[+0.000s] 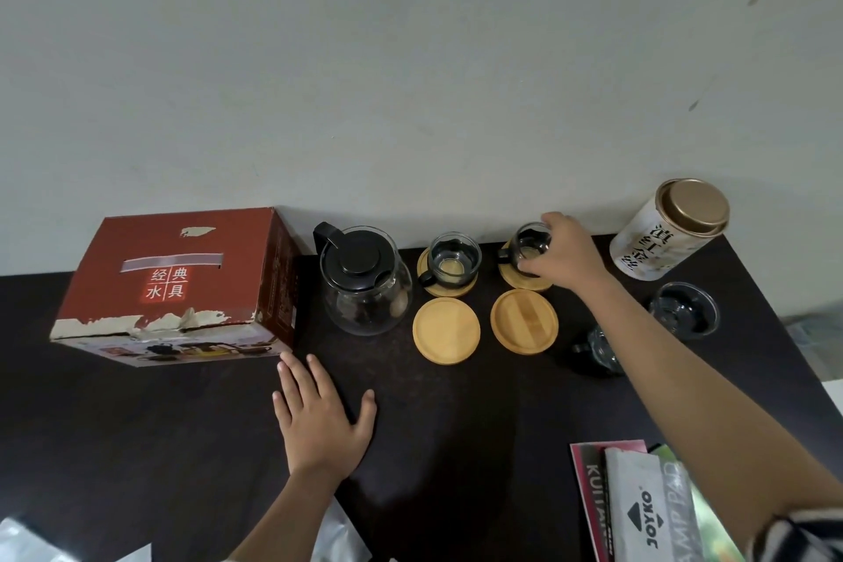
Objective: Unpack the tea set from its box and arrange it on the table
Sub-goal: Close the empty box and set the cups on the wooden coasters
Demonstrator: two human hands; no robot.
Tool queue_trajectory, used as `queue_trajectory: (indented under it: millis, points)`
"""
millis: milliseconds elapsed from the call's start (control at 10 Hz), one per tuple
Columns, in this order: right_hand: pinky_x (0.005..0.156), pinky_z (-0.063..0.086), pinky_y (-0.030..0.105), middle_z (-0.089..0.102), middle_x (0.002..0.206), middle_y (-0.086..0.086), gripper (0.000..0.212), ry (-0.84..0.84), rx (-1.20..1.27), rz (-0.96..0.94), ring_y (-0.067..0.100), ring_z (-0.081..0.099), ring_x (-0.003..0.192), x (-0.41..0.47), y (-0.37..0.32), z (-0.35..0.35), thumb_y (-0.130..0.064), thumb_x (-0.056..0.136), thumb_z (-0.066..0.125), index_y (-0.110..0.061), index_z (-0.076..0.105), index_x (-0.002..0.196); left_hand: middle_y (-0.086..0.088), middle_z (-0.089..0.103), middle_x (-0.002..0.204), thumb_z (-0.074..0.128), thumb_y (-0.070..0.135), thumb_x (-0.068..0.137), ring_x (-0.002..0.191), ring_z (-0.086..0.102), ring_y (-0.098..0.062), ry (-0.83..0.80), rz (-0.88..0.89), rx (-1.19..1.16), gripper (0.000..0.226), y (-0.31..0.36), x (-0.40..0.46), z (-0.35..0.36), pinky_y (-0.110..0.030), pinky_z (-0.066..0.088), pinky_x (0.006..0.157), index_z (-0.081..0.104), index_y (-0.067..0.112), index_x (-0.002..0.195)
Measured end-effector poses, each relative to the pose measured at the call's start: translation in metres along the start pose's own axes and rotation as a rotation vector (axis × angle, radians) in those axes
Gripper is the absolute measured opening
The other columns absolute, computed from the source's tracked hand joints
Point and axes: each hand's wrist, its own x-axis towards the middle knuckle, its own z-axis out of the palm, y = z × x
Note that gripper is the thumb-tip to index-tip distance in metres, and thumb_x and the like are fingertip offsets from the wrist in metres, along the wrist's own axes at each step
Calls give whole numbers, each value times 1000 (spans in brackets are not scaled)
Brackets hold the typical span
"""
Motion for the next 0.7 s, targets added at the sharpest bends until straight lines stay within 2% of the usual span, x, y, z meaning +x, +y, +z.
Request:
queue_trajectory:
  millis: [200, 300, 400, 500, 700]
  points:
    - [108, 38, 40, 41, 141, 15, 90, 50, 119, 8, 31, 40, 132, -1, 2, 14, -23, 67, 85, -5, 38, 142, -25, -1, 156, 23, 68, 78, 145, -3, -35, -4, -2, -2, 99, 0, 0, 0, -53, 13, 114, 16, -3, 147]
    - [110, 31, 37, 20, 150, 16, 113, 51, 232, 110, 32, 29, 138, -7, 6, 22, -22, 66, 88, -8, 15, 151, -26, 1, 155, 24, 67, 78, 145, -2, -36, 6, -3, -11, 99, -1, 0, -1, -54, 14, 114, 18, -3, 147]
    - [112, 31, 42, 17, 154, 19, 129, 58, 358, 256, 35, 25, 142, -11, 9, 34, -18, 61, 91, -9, 1, 152, -25, 0, 156, 23, 68, 78, 145, -3, -35, 0, -3, -6, 98, -1, 0, -1, -53, 13, 114, 17, -3, 147]
    - [115, 28, 47, 18, 157, 18, 136, 97, 431, 328, 35, 19, 145, -11, 10, 45, -15, 59, 92, -10, -7, 153, -25, -1, 156, 22, 68, 78, 145, -5, -35, -2, -3, -11, 99, -1, 0, -2, -52, 11, 115, 15, -2, 147]
    - [116, 22, 43, 17, 159, 13, 128, 204, 464, 350, 35, 12, 147, -13, 10, 56, -14, 66, 88, -5, -6, 153, -25, 0, 156, 23, 68, 78, 145, -3, -35, -2, -2, -8, 99, 0, 0, -2, -52, 11, 114, 15, -2, 147]
